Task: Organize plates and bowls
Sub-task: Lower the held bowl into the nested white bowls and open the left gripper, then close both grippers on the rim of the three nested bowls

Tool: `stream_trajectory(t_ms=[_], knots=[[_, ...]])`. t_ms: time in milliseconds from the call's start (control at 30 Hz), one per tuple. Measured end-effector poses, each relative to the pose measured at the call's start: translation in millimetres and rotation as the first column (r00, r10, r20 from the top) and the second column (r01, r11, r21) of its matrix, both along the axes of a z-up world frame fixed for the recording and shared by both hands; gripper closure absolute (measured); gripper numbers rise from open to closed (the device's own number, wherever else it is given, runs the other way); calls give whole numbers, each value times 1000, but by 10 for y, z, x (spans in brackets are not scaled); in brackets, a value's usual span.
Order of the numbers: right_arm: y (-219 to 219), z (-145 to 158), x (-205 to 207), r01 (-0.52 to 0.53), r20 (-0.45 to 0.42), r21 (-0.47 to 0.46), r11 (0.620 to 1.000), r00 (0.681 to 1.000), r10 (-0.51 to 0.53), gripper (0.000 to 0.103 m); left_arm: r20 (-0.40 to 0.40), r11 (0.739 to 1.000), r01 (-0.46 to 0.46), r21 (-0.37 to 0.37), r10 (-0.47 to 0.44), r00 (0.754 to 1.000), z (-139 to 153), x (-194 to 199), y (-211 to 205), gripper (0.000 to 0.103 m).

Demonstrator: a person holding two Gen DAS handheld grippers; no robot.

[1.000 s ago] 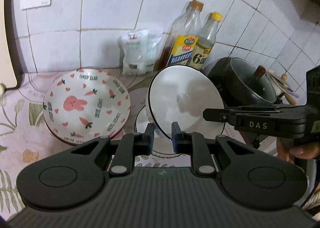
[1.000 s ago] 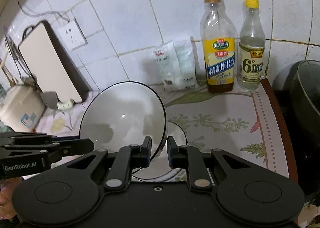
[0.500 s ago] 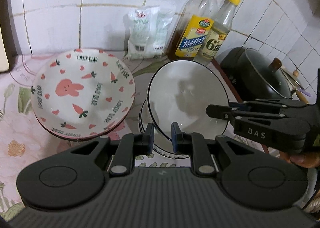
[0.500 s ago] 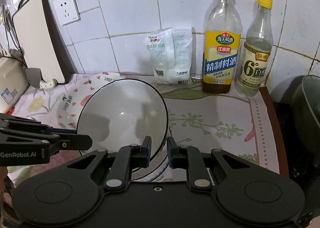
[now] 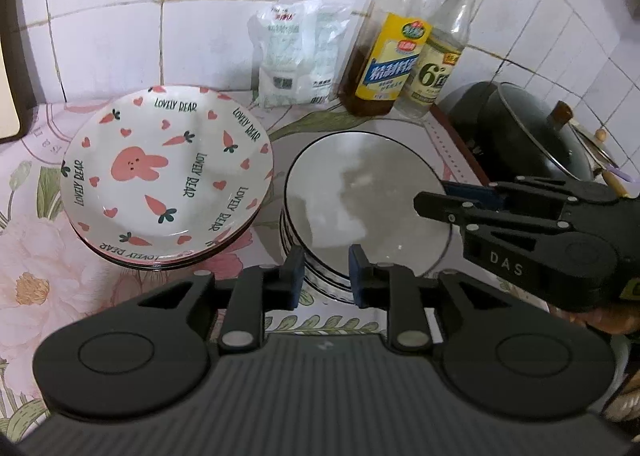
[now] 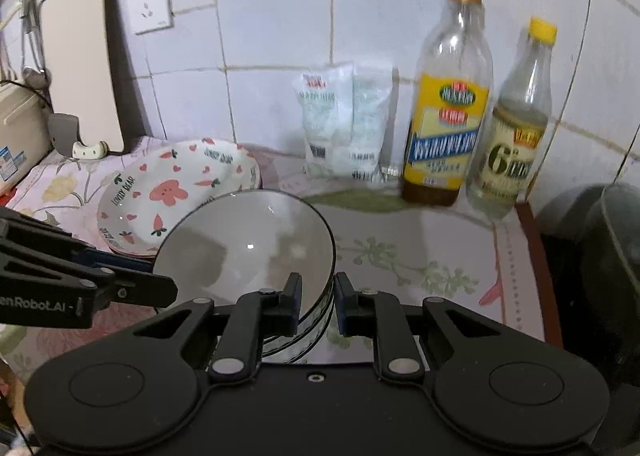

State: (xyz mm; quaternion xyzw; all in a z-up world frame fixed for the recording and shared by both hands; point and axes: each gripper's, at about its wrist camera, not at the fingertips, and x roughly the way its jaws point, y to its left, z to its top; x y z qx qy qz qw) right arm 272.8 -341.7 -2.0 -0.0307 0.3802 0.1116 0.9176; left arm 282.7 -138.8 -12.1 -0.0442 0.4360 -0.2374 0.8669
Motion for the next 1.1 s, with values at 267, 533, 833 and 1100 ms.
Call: stream_trajectory(t_ms=[267,533,833,1100], knots=[[-5,227,-367,-29,95,28,999,995,26,71,49,997,43,63,-46,998,194,-334,37,64],[29,451,-790,-52,146,30,998,988,48,55,62,995,82,54,-86,994,341,-647,164,62],[15,526,-1213,-89,185,35,995,979,81,41,95,994,96,44,-100,990,407,-946,328,59],[93,404,-1554,-132,220,2,991,967,128,41,151,993,106,46,-111,982,385,-1189,375,56]])
